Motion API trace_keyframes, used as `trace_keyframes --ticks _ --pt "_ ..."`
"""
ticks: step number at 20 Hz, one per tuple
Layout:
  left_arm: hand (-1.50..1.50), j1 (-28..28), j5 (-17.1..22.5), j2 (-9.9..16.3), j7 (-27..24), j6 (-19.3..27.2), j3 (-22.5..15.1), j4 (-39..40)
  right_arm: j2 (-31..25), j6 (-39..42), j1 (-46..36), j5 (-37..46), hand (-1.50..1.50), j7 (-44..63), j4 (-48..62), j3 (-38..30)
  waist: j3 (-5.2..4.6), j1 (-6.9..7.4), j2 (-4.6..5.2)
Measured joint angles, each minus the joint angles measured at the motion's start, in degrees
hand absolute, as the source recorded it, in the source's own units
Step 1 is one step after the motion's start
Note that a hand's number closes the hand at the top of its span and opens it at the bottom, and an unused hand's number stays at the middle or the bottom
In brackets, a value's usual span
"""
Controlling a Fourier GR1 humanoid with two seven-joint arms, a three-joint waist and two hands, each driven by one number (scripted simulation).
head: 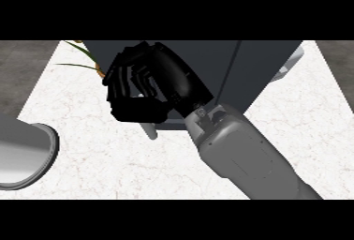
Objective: Pick up the wine, place it into the cabinet and close the cabinet
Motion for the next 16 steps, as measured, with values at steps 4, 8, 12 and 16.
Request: trace_keyframes --ticks 4,8,12,16 --pt "-1.50 -4.72 -2.08 -1.29 3.14 2.82 -3.47 0.38 -0.51 3.50 -1.33 -1.30 1.50 -4.68 4.22 -3.22 -0.18 -0.42 -0.33" --pt "-1.50 -8.50 -4.61 -2.81 5.11 5.50 -7.35 0.47 -0.99 7.06 -2.12 -2.72 1.50 -8.82 7.52 -4.72 -0.35 -0.33 -0.85" --pt "-1.50 -12.13 -6.92 -4.43 6.05 8.27 -10.22 1.23 -1.31 9.10 -2.92 -2.95 1.50 -12.45 10.02 -5.20 -0.69 -0.18 -1.16" --pt "-1.50 -15.48 -8.79 -5.91 6.85 10.82 -12.94 2.29 -2.08 11.47 -3.81 -3.37 1.50 -16.15 12.34 -5.61 -0.95 -0.06 -1.23"
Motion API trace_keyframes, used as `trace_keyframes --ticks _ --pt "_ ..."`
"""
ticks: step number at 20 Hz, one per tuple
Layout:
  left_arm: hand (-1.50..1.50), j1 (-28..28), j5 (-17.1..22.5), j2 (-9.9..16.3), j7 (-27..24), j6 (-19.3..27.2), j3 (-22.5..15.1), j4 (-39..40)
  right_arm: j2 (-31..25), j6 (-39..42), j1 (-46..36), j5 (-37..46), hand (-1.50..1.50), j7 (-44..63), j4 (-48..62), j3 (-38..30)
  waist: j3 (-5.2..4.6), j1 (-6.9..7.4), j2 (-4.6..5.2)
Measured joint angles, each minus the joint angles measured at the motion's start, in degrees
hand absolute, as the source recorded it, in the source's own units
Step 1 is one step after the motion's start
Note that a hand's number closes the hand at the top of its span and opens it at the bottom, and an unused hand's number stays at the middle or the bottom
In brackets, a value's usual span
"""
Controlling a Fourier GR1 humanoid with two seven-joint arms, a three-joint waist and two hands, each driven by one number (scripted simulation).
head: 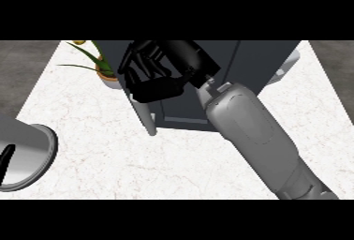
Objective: Pick up the wine, place it into the cabinet and close the cabinet
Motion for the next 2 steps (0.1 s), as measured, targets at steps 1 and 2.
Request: trace_keyframes --ticks 1,2 --pt "-1.50 -0.58 -0.37 -0.33 0.03 0.16 -0.55 0.29 0.01 0.06 -0.30 0.19 1.50 -0.33 0.59 -0.03 0.02 0.08 -0.07" --pt "-1.50 -1.22 -0.65 -0.62 0.17 0.53 -0.95 0.46 -0.15 0.52 -0.61 0.20 1.50 -0.92 1.20 -0.10 0.01 0.20 -0.11"
